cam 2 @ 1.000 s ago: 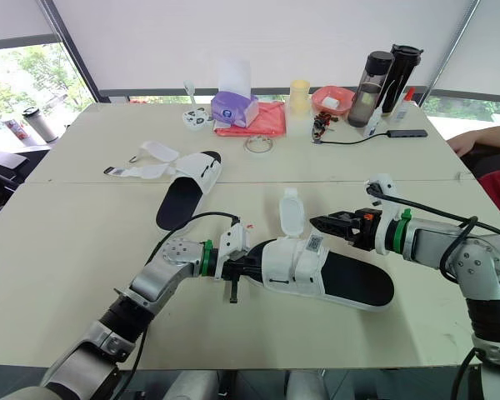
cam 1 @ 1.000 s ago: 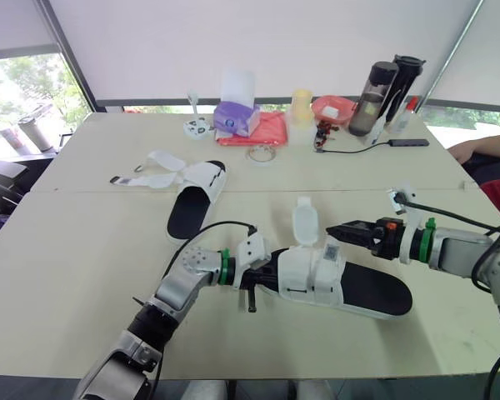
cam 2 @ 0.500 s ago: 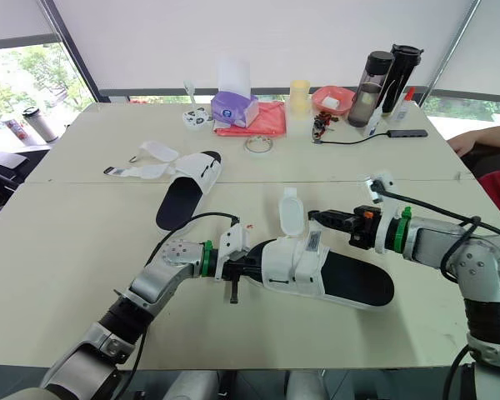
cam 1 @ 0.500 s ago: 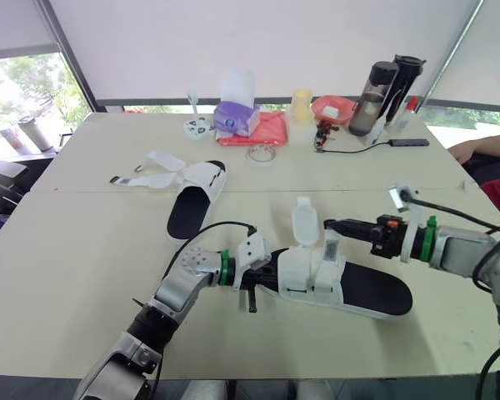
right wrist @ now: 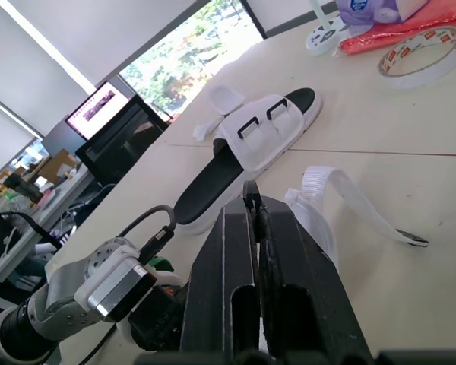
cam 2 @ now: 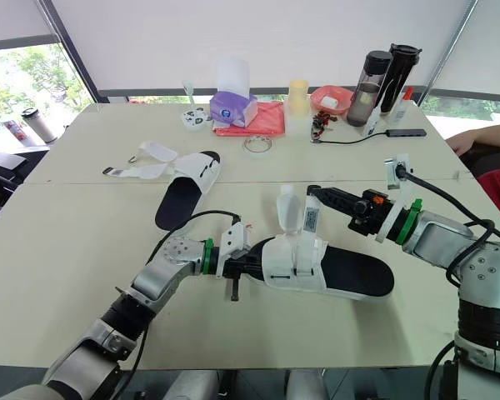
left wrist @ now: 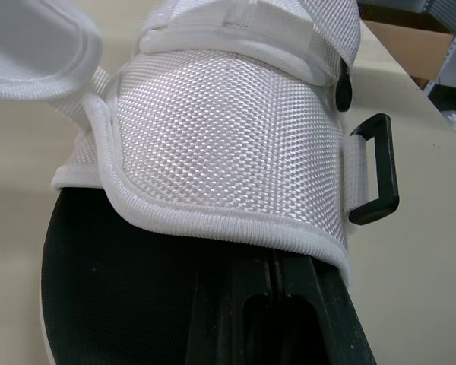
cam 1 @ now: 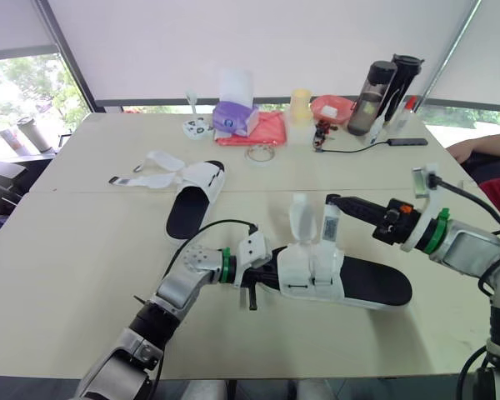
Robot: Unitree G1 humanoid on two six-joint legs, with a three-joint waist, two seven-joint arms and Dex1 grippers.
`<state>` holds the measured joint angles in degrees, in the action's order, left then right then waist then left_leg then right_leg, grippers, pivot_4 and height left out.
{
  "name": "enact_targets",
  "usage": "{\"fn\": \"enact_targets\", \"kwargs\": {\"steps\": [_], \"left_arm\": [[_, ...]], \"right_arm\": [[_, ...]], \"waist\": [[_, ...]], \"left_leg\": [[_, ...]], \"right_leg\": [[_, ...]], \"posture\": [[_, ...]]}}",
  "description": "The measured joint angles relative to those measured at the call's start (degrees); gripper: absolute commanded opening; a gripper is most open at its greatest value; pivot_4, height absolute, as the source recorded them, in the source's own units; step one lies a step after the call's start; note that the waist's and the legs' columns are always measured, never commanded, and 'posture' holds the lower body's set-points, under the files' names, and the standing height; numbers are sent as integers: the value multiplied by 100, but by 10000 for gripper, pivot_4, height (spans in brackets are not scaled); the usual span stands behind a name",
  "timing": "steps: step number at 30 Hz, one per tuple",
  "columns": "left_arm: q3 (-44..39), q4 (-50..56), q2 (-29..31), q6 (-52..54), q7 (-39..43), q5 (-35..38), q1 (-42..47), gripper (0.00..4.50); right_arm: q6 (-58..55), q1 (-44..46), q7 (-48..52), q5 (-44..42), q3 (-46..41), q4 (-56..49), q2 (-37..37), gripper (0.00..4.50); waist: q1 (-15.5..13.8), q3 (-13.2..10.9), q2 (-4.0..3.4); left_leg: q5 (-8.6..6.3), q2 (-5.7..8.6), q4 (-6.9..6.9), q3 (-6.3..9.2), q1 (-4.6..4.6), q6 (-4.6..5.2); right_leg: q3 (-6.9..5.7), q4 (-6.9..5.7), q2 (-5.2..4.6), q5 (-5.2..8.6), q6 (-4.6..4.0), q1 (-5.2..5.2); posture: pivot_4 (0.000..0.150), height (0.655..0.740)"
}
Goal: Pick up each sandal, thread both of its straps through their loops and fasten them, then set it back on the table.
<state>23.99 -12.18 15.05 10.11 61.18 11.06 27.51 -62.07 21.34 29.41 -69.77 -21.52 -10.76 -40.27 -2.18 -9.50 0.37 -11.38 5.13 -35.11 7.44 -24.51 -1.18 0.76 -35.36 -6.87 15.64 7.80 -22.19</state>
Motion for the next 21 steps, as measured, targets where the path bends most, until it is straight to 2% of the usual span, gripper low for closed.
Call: {"fn": "enact_targets", "kwargs": {"steps": [4, 12, 21], "left_arm": [[0, -6, -19, -44, 1, -45, 0, 0], [-7, 26, -45, -42, -4, -52, -36, 0], [-15, 84, -57, -24, -58, -53, -86, 0]], "right_arm": [[68, 91, 7, 290, 184, 89, 26, 358], [370, 208, -41, 1521, 811, 595, 52, 358], [375, 208, -52, 1845, 848, 733, 161, 358]], "waist": [[-2, 0, 0], [-3, 0, -1], [-2, 1, -1]], "left_leg": [[0, 0, 0, 0, 0, 0], [0, 2, 0, 0, 1, 0], [0, 1, 0, 0, 1, 0]], "right_leg": [[0, 0, 0, 0, 0, -3], [0, 0, 0, 0, 1, -5], [0, -1, 1, 0, 1, -4]], "posture": [[1500, 7400], [1500, 7400], [1500, 7400]]}}
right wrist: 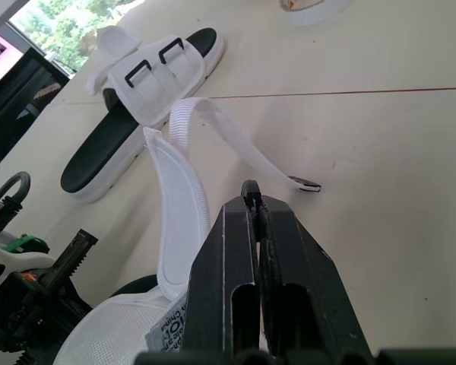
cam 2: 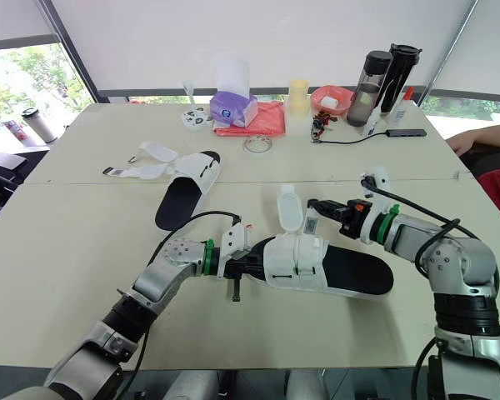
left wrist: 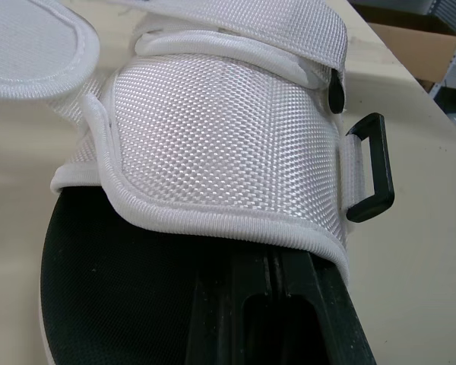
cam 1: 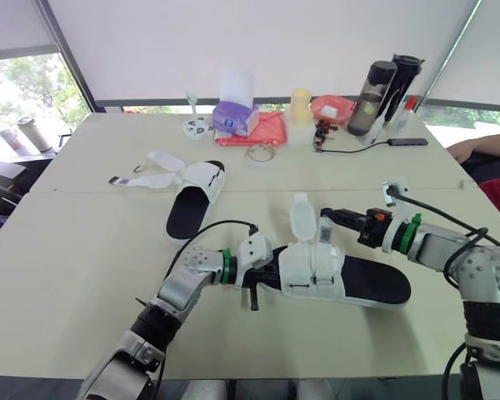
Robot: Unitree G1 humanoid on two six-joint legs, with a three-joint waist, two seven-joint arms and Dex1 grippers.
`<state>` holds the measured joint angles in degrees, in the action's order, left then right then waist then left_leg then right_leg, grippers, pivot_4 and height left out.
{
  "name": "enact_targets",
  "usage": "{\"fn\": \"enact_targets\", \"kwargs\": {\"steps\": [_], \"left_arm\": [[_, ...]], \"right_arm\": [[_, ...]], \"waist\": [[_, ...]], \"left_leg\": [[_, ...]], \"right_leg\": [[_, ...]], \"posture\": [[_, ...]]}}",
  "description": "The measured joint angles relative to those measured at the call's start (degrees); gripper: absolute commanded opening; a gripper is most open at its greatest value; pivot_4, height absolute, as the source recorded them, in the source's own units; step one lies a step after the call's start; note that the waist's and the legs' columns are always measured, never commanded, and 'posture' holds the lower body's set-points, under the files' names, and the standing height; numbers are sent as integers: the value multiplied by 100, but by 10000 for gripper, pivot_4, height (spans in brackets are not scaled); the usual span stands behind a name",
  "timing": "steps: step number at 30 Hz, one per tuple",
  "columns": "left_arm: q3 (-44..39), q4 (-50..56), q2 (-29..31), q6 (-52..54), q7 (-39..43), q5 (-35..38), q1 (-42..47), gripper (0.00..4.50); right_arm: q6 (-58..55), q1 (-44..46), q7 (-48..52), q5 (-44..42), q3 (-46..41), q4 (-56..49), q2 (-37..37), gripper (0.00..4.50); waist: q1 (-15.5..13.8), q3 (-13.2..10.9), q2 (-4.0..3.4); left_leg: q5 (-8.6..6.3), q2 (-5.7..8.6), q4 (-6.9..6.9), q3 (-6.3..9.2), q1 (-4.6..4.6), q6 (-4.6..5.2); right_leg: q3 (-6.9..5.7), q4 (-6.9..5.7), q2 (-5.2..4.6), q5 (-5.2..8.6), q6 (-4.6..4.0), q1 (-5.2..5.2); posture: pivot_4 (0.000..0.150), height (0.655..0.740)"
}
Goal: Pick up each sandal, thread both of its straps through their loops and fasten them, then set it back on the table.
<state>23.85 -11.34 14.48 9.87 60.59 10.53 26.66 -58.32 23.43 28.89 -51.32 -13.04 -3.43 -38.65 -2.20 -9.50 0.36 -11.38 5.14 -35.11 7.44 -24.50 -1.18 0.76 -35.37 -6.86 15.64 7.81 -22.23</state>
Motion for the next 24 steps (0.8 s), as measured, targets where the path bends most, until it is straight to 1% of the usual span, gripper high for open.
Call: {"fn": "enact_targets", "kwargs": {"steps": [7, 13, 19, 20, 22, 24], "left_arm": [[-4, 10, -1, 9, -45, 0, -3, 0], [-3, -24, -8, -14, -71, 0, -1, 0], [-3, -55, -22, -24, -77, 0, 0, 0], [-3, -66, -28, -27, -77, 0, 4, 0], [-5, -77, -31, -34, -78, 0, 4, 0], [-8, -78, -30, -35, -78, 0, 4, 0]], "right_arm": [[-199, -62, 5, 298, 128, 36, -6, 358], [-605, -118, 89, 523, 399, 35, -213, 358], [-662, -68, 226, 695, 548, 34, -315, 358], [-658, -55, 245, 774, 572, 35, -320, 6479], [-657, -68, 247, 907, 595, 108, -332, 14422], [-644, -88, 246, 984, 567, 173, -329, 24185]], "waist": [[-6, 0, 0], [-10, 1, -1], [-13, 1, -1], [-13, 1, -1], [-16, 1, 0], [-11, 1, -1]], "left_leg": [[0, 0, -1, 0, 1, 0], [0, 1, -1, 1, 2, 0], [0, 1, -2, 1, 2, 0], [0, 1, -2, 1, 2, 0], [0, 3, -3, 2, 2, 0], [0, 3, -2, 1, 1, 0]], "right_leg": [[0, -1, 1, 0, 0, 1], [-1, -1, 0, 0, 0, 2], [-1, 1, 0, 0, 0, 4], [-1, 0, 0, 0, 0, 4], [-2, 1, 0, 0, 0, 3], [-1, 0, 0, 0, 0, 2]], "posture": [[1500, 7400], [1500, 7400], [1500, 7400], [1500, 7400], [1500, 7400], [1500, 7400]]}}
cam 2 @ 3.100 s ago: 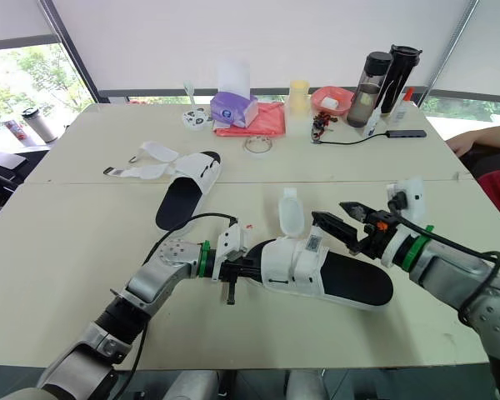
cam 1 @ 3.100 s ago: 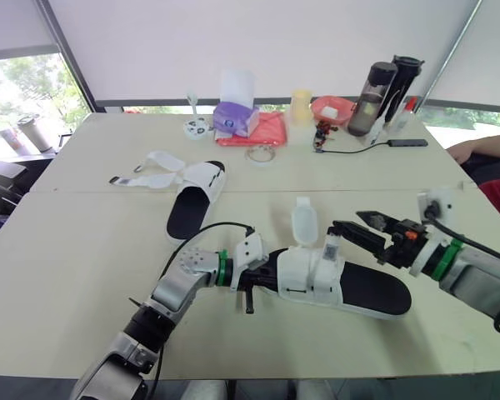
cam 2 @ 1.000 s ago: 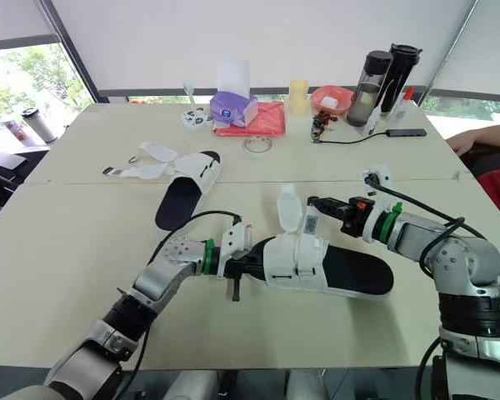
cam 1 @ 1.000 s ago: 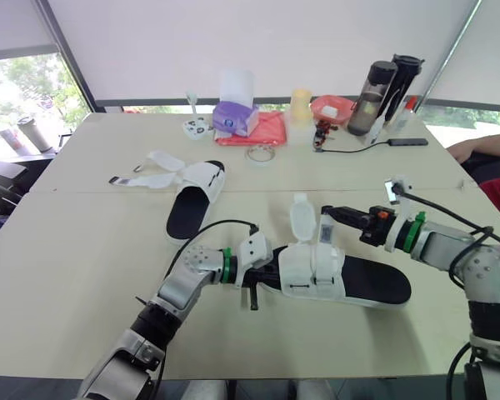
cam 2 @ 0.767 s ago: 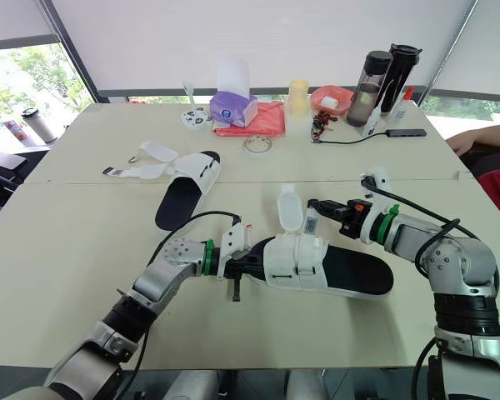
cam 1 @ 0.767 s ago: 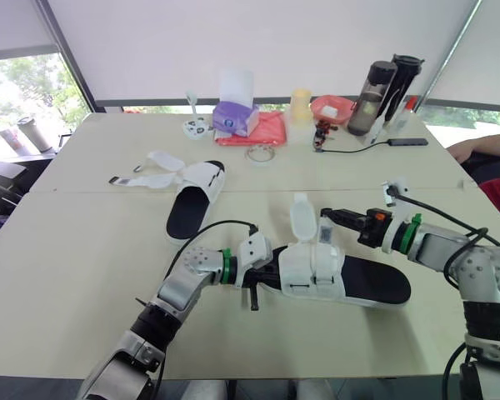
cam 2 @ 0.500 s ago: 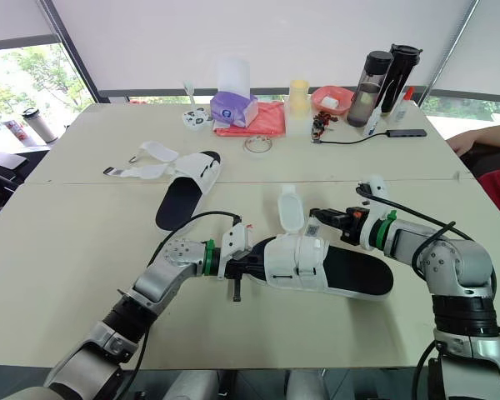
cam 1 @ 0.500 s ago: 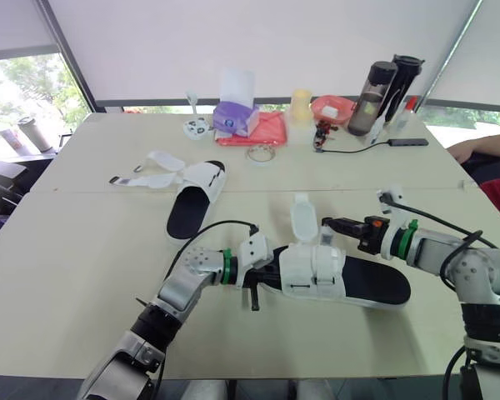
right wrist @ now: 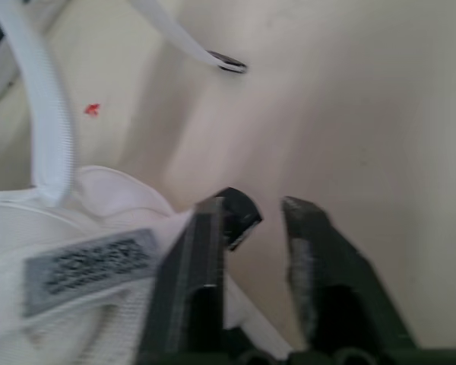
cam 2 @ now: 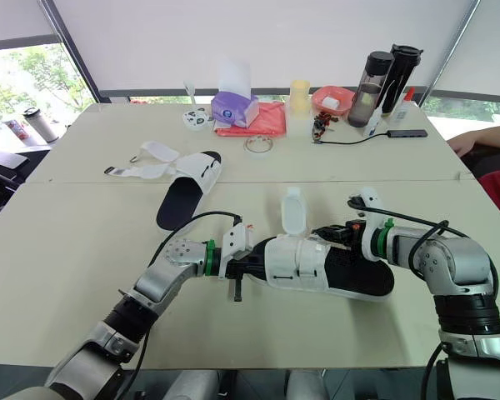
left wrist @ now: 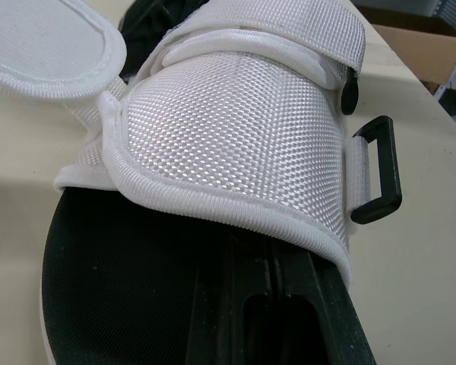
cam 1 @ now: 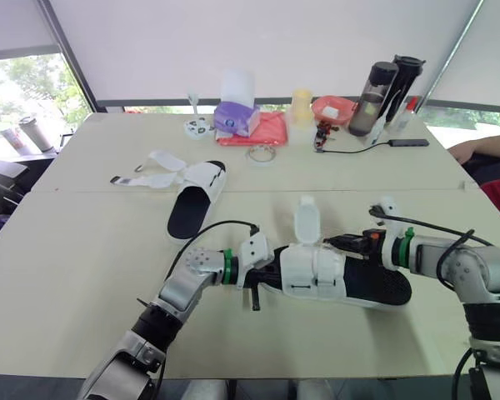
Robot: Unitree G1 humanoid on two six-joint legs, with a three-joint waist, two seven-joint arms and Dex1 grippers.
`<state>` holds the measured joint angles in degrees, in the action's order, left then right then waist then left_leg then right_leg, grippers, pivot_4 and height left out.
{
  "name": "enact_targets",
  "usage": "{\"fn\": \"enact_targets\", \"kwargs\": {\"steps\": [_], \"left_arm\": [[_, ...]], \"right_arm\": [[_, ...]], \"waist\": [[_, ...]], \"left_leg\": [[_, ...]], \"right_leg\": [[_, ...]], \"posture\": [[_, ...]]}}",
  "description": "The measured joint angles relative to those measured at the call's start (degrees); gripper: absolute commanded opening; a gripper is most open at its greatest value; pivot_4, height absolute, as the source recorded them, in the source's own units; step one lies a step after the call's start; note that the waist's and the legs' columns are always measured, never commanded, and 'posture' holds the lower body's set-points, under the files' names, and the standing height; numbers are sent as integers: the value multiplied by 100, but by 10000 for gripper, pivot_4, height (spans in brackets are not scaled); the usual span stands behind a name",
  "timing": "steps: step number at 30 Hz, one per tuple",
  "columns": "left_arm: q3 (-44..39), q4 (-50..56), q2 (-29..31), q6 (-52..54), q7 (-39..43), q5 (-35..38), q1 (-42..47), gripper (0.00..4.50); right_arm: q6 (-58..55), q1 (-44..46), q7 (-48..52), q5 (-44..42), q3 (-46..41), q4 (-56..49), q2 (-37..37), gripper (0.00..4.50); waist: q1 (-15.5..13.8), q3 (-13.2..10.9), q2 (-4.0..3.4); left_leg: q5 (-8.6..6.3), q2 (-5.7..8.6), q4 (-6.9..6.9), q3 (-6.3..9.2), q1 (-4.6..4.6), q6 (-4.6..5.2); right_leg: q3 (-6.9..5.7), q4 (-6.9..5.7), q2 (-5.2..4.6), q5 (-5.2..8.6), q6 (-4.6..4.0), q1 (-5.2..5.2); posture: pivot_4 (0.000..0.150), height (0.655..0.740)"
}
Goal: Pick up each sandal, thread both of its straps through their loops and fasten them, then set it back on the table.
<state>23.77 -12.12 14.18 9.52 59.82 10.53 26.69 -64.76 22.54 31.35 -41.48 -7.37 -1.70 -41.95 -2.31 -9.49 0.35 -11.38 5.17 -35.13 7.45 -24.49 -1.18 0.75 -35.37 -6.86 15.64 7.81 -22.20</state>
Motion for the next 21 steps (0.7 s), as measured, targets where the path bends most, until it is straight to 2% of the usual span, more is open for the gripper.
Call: {"fn": "enact_targets", "kwargs": {"steps": [4, 9, 13, 18, 21], "left_arm": [[-2, -4, -5, 0, 0, 0, 1, 0], [0, -4, -1, 44, 42, 3, 11, 0], [18, -25, 21, 111, 105, -20, 83, 0], [175, -198, 39, -169, 109, -265, 276, 0], [211, -250, 34, -278, 107, -288, 297, 0]], "right_arm": [[171, 3, 7, 108, -192, 79, -1, 44241], [742, 182, 272, 258, -533, 52, -229, 44241], [724, 445, 515, -68, -810, -274, -200, 44241], [-58, 1204, -38, -727, -1125, -159, 588, 44241], [-534, 1547, -481, -789, -1105, 109, 874, 44241]], "waist": [[-1, 0, 0], [8, -1, -3], [11, 0, -3], [3, 2, -6], [-10, 2, -6]], "left_leg": [[0, 0, 0, 0, 0, 0], [0, -1, 1, -1, 0, 0], [0, -3, 2, 1, 0, 0], [0, -2, -2, 3, 9, 0], [3, 0, -2, 6, 8, 3]], "right_leg": [[0, 0, 0, 0, 1, 0], [0, -1, 1, -2, 5, 2], [0, -4, 3, -3, 8, 14], [1, -3, 3, -10, -1, 7], [1, -2, 1, -11, -3, 5]], "posture": [[1500, 7400], [1500, 7400], [1500, 7400], [1500, 7400], [1500, 7400]]}}
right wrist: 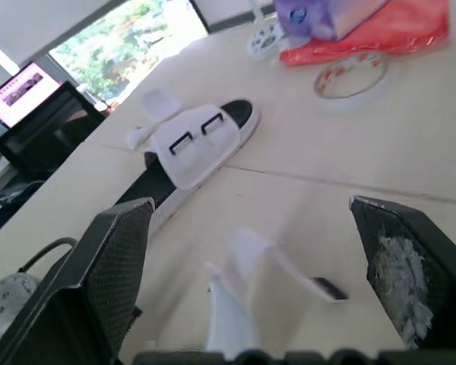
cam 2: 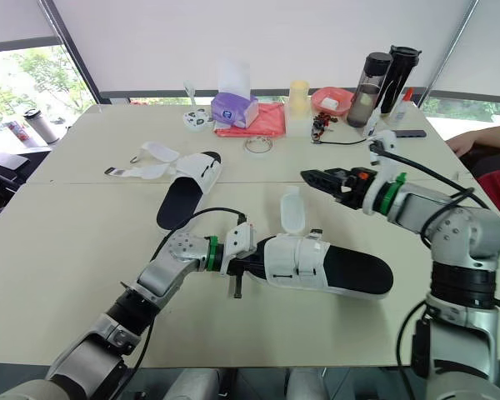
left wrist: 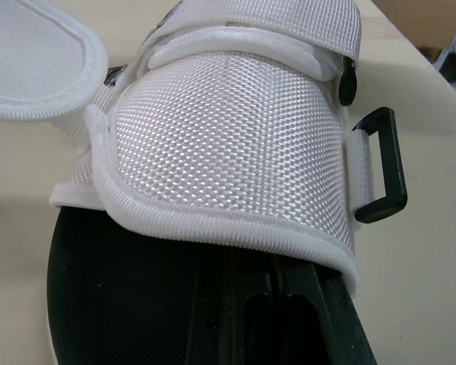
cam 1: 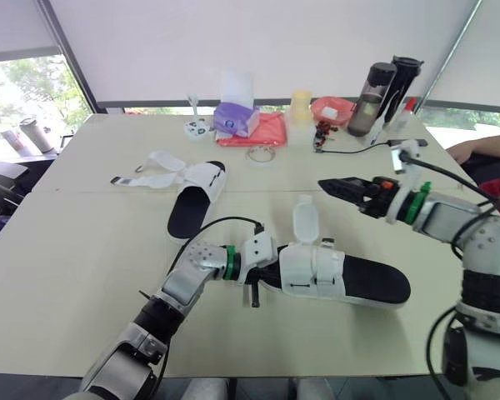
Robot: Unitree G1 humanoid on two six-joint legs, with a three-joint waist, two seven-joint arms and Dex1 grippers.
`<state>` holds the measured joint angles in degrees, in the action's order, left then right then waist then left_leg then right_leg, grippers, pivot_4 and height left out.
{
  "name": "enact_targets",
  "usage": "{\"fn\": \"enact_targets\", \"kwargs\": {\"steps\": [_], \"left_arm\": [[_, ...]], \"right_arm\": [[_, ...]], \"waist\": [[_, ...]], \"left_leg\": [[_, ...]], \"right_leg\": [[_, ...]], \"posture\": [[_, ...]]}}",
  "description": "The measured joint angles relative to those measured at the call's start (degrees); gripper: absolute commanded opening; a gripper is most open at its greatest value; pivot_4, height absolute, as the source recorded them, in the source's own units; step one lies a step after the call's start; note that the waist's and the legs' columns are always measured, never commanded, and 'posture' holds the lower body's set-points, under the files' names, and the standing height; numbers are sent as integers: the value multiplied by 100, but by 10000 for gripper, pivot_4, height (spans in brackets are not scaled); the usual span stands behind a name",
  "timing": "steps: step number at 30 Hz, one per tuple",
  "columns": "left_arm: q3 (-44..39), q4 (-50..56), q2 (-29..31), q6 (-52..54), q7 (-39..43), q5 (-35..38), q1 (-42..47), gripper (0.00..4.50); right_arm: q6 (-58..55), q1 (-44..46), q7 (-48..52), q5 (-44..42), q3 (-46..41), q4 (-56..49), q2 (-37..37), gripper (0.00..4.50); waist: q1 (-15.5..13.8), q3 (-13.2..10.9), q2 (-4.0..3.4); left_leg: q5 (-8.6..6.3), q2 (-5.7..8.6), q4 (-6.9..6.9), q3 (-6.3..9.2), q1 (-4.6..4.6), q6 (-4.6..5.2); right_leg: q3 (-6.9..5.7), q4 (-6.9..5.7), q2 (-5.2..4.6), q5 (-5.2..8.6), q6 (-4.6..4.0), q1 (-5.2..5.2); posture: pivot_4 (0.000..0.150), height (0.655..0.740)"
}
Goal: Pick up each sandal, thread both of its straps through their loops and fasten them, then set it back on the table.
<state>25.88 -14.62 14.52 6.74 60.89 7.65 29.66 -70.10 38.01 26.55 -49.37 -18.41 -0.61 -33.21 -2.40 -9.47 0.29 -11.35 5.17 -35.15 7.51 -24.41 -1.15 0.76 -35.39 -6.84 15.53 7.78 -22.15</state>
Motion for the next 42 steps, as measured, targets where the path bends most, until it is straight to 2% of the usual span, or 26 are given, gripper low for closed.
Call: {"fn": "enact_targets", "kwargs": {"steps": [5, 12, 17, 23, 30, 33, 40, 42], "left_arm": [[6, -37, 1, -111, 1, -3, -1, 0], [-6, -48, 1, -138, -17, -16, -15, 0], [-63, -46, -45, -147, -50, -15, -78, 0], [-79, -43, -61, -147, -92, -15, -95, 0], [-90, -40, -81, -146, -153, -16, -114, 0], [-90, -40, -84, -147, -172, -16, -114, 0], [-92, -44, -89, -147, -210, -16, -112, 0], [-92, -46, -90, -147, -215, -16, -110, 0]], "right_arm": [[-864, 188, -457, -39, -68, 639, 149, 44241], [-1528, 436, -522, -164, -430, 1019, 217, 44241], [-2054, 755, -480, -363, -772, 1347, 555, 44241], [-2011, 937, -586, -248, -877, 1851, 960, 44241], [-1104, 1389, -1040, 235, -1040, 2784, 1260, 44241], [-830, 1396, -1079, 315, -1099, 2803, 1315, 36036], [-565, 1268, -931, 316, -987, 2402, 1320, 304], [-558, 1216, -885, 314, -933, 2304, 1319, 304]], "waist": [[8, 1, -2], [19, 4, -7], [17, 6, -10], [21, 6, -11], [23, 7, -12], [26, 7, -12], [35, 7, -12], [36, 7, -13]], "left_leg": [[1, 1, 2, -1, -1, 1], [1, 1, 2, -2, 0, 1], [1, 1, 2, -1, 1, 2], [2, 2, 1, -1, 1, 2], [4, 4, 1, 0, 3, -1], [4, 4, 1, -1, 3, -1], [4, 4, 1, 0, 3, -1], [4, 4, 2, 0, 3, -1]], "right_leg": [[1, 2, 0, 0, 0, -5], [1, -1, 2, -1, 1, -4], [1, -3, 2, -1, 2, -5], [1, -7, 3, -3, 5, -6], [3, -14, 4, -8, 14, -10], [3, -15, 4, -9, 16, -10], [3, -17, 5, -10, 18, -11], [3, -17, 5, -9, 17, -11]], "posture": [[1500, 7400], [1500, 7400], [1500, 7400], [1500, 7400], [1500, 7400], [1500, 7400], [1500, 7400], [1500, 7400]]}}
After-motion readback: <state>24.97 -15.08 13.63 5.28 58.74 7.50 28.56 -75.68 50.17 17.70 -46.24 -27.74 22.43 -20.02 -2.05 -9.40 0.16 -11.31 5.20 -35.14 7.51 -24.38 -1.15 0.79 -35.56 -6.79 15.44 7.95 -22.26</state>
